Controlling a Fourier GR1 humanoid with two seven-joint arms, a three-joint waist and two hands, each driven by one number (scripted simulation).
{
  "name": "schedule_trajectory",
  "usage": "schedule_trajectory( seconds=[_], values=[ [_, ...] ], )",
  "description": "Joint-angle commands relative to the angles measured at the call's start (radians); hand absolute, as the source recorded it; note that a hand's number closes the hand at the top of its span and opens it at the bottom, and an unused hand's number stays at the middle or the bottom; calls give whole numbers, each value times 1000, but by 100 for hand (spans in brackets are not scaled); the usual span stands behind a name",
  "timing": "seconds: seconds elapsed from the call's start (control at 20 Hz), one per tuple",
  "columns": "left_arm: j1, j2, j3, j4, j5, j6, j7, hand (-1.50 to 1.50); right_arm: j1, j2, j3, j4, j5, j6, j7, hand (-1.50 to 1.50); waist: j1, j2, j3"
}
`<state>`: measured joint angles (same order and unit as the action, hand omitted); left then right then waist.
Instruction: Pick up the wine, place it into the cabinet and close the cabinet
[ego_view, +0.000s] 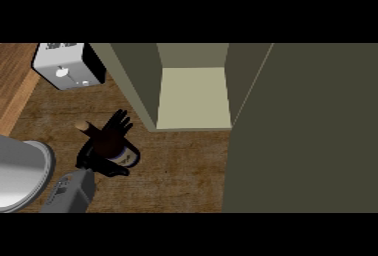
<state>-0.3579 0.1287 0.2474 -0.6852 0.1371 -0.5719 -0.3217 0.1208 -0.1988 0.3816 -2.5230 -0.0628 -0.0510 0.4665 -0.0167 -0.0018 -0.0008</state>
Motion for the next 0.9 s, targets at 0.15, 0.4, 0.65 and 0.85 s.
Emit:
schedule_trajectory(
  seconds=[0.15,0.4,0.65,0.85],
  values=[
    [-1,-44,-31,38,-36,23,-89,150,93,-48,-73,-234,-105,28,55,-150,-4,1,1],
    [0,-62,-60,8,-62,63,-88,150,58,-37,-59,-254,-105,14,105,-150,0,0,0],
    [-24,-66,-25,-35,-58,177,-121,150,44,-5,-4,-235,-53,-10,103,-150,-2,-1,0],
    [198,-77,67,-120,10,230,-282,150,41,2,-16,-133,-15,-6,23,-150,30,-11,1]
  ],
)
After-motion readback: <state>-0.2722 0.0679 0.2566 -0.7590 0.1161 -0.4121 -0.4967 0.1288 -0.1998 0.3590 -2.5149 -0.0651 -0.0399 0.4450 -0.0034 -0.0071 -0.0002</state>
